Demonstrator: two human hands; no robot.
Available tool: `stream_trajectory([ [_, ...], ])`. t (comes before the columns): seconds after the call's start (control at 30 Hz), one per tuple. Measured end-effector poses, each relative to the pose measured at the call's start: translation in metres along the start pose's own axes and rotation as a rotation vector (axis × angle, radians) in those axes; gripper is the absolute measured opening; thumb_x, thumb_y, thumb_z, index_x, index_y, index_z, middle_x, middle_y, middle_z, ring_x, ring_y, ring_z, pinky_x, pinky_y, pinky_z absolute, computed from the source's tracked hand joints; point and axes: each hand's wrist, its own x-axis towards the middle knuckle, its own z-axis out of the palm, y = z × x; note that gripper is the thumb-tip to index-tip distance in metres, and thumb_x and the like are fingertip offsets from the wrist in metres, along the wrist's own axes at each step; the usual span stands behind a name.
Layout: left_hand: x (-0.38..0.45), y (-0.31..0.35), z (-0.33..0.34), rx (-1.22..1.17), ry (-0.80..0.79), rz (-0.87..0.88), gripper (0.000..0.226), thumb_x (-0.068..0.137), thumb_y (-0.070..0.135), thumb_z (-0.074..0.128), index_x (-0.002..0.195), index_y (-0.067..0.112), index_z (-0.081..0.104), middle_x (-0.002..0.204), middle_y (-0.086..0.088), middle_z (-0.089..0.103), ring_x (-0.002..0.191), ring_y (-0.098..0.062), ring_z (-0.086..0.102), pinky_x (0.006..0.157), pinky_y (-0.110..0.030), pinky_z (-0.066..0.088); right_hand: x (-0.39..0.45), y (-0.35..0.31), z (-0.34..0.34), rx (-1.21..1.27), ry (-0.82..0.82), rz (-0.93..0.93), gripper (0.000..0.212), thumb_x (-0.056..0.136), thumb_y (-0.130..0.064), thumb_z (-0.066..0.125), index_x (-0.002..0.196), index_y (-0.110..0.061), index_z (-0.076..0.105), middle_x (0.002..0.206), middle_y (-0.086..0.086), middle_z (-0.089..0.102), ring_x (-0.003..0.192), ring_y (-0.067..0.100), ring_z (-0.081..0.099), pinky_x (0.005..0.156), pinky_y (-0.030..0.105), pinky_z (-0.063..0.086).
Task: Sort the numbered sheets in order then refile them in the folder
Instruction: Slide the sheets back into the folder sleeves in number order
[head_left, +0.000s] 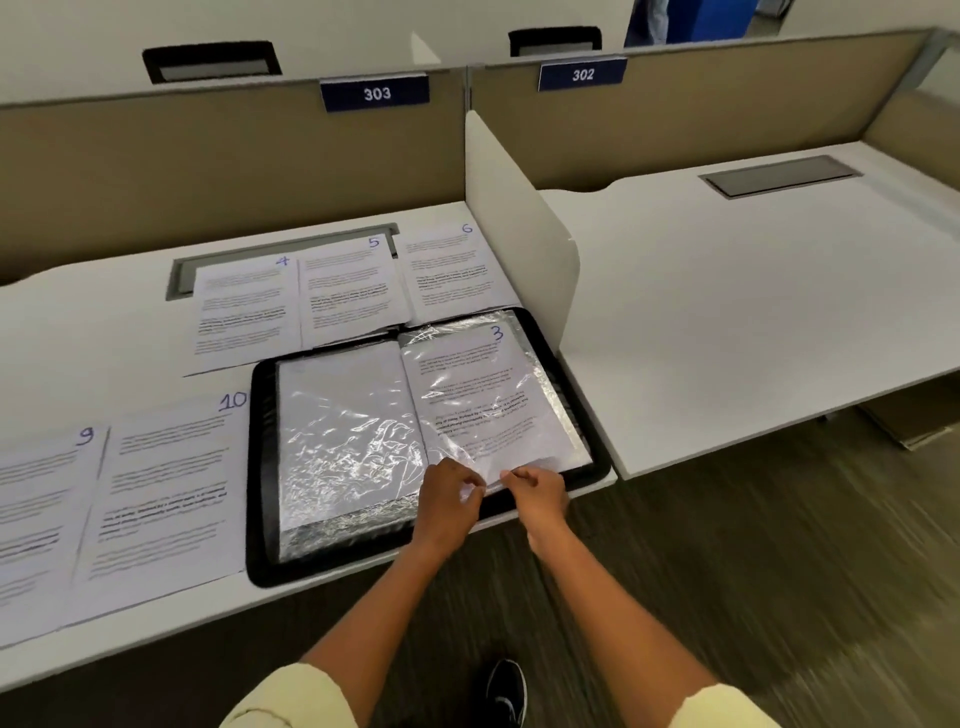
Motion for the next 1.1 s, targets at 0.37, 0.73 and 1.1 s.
stream_trajectory([
  [0.37, 0.004, -0.005, 0.0, -0.019, -0.007, -0.01, 0.008, 0.082, 0.018, 0.071, 0.084, 0.025, 0.068, 0.09, 0.005, 0.055, 0.09, -0.011, 0.049, 0.076, -0.012, 0.032, 0.03, -0.014, 0.019, -0.074, 0.01, 0.042, 0.011, 0.09, -0.019, 0.072, 0.097, -0.011, 0.075, 0.094, 0.002, 0.071, 0.09, 0.02, 0.065, 0.084, 0.033, 0.056],
  [0.73, 0.011, -0.009, -0.003, 0.038, -0.08, -0.02, 0.006, 0.082, 0.02, 0.07, 0.086, 0.024, 0.071, 0.092, 0.004, 0.055, 0.093, -0.012, 0.049, 0.076, -0.011, 0.03, 0.024, -0.012, 0.006, -0.012, 0.058, -0.015, 0.017, 0.094, -0.028, 0.067, 0.098, -0.014, 0.075, 0.095, -0.001, 0.07, 0.093, 0.018, 0.061, 0.081, 0.028, 0.047],
  [1.1, 0.015, -0.01, -0.004, 0.069, -0.145, -0.017, 0.01, 0.082, 0.023, 0.069, 0.082, 0.032, 0.066, 0.092, 0.007, 0.055, 0.096, -0.013, 0.049, 0.082, -0.024, 0.034, 0.024, -0.015, -0.037, 0.131, 0.362, -0.054, 0.022, 0.092, -0.028, 0.07, 0.099, -0.01, 0.06, 0.092, 0.005, 0.058, 0.085, 0.021, 0.055, 0.076, 0.037, 0.048],
])
